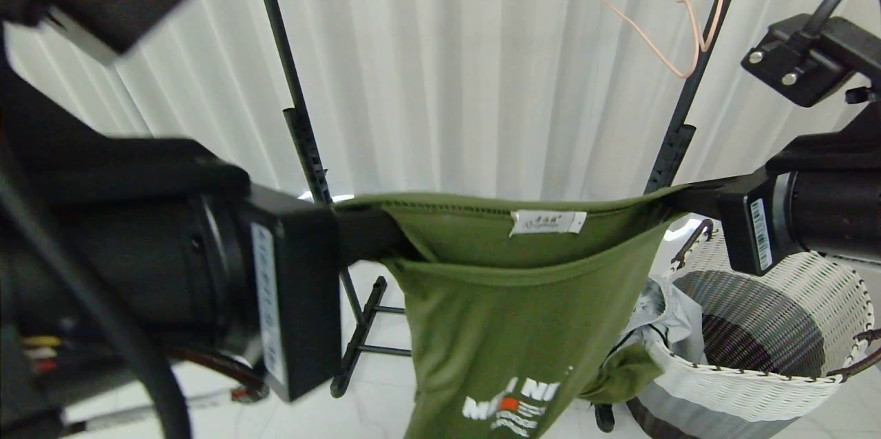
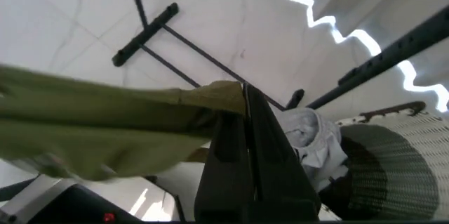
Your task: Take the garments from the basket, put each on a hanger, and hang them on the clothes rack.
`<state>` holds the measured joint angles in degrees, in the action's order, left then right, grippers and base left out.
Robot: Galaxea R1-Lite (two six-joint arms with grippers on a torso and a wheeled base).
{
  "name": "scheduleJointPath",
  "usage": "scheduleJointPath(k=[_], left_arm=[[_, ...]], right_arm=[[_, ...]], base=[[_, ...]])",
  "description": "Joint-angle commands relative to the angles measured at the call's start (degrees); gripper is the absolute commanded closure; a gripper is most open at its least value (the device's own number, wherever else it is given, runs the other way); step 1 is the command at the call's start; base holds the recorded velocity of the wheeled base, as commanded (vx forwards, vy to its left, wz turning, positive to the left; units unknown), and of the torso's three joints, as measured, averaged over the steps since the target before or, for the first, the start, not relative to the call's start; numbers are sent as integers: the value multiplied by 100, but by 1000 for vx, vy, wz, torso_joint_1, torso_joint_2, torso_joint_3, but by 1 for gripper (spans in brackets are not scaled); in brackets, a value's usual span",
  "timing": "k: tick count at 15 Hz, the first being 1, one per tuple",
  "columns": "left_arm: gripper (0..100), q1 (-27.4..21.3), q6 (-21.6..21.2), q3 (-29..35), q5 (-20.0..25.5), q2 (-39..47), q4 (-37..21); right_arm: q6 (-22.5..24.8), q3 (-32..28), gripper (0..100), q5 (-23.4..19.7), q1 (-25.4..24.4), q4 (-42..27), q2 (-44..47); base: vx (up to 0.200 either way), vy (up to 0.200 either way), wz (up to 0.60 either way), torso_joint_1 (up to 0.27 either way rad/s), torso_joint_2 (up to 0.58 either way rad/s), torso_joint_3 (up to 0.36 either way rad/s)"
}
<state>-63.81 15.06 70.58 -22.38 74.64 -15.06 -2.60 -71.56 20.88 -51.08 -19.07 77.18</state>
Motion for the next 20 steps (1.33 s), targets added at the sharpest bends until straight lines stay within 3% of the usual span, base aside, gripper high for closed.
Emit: scheduleJointPath(k=[1, 3, 5, 7, 9, 14, 16, 19, 20], left_arm=[[100, 184, -222, 905, -943, 182, -410], [100, 316, -468, 1063, -1374, 270, -402], [100, 351, -565, 1115, -1453, 270, -402], [100, 413, -1233, 1072, -1497, 103, -410], [100, 404, -1479, 1080, -1497, 86, -402], [100, 228, -1567, 781, -1515, -152, -323], [100, 228, -1708, 1370, -1787, -20, 310], [100, 219, -1708, 896, -2042, -143, 293], [100, -27, -1699, 667, -2060, -169, 293]], right_arm=[[-4, 72, 100, 144, 28, 8, -353], [110, -42, 100, 162, 28, 245, -476], [260, -165, 100, 153, 28, 465, -467], [1016, -570, 100, 100, 107, 764, -423], [1244, -772, 100, 100, 116, 764, -423], [1306, -1044, 100, 91, 107, 685, -423], [1446, -1660, 100, 91, 107, 755, -274], [1455, -1607, 100, 83, 107, 571, -291], [1455, -1563, 100, 83, 107, 579, -265]], base=[[0, 0, 0, 0, 0, 0], [0, 0, 0, 0, 0, 0], [0, 0, 0, 0, 0, 0], [0, 0, 0, 0, 0, 0], [0, 0, 0, 0, 0, 0], [0, 0, 0, 0, 0, 0], [0, 0, 0, 0, 0, 0], [0, 0, 0, 0, 0, 0], [0, 0, 0, 0, 0, 0]])
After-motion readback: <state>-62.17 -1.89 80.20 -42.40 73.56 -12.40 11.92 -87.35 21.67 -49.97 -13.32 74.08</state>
